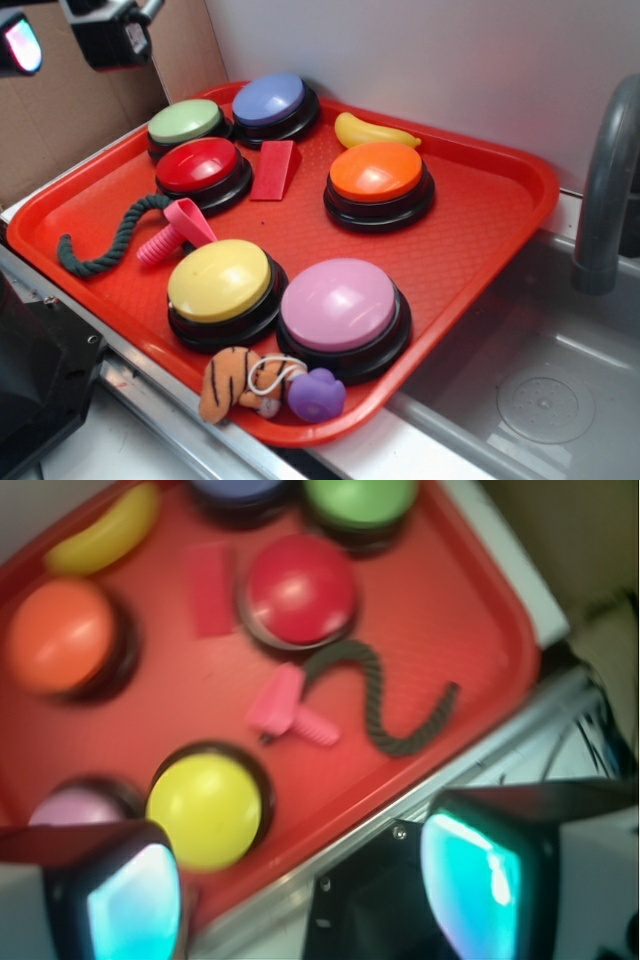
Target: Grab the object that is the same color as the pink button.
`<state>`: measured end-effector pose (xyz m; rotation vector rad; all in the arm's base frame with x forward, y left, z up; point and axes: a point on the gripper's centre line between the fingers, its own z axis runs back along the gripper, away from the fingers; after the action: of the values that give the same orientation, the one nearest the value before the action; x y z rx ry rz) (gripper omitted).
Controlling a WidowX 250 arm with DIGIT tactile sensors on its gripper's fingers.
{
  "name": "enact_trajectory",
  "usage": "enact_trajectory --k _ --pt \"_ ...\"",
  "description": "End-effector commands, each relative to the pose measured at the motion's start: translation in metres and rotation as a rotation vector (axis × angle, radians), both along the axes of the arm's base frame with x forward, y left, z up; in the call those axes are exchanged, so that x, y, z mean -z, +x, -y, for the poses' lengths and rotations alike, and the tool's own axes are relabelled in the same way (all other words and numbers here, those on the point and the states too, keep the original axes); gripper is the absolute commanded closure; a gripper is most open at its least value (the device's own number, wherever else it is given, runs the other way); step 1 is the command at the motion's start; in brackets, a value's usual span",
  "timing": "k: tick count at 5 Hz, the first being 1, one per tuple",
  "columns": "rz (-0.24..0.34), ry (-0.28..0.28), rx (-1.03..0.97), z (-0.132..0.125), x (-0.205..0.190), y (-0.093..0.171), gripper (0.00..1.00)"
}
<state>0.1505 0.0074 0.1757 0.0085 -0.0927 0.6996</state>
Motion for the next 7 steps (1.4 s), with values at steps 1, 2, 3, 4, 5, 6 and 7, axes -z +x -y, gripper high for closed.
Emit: enact_trajectory --k 1,2,3,4,5,6,7 --pt "0.052 0.003 -0.244 -0.011 0.045 0.024 0.0" --pt "0.048 0.014 -0.305 -0.016 0.068 0.032 0.0" --pt "0.044 0.007 -0.343 -0.02 0.085 0.035 0.0" --pt "0.038 -0.001 -0.407 -0.023 0.1 0.037 0.0" --pt "0.019 -0.008 -0.453 -0.024 0.114 0.037 0.0" --pt "-0.017 -0.017 -0.48 -0.025 0.128 0.039 0.0" --pt "-0.025 -0.008 -0.477 -0.022 0.136 0.04 0.0"
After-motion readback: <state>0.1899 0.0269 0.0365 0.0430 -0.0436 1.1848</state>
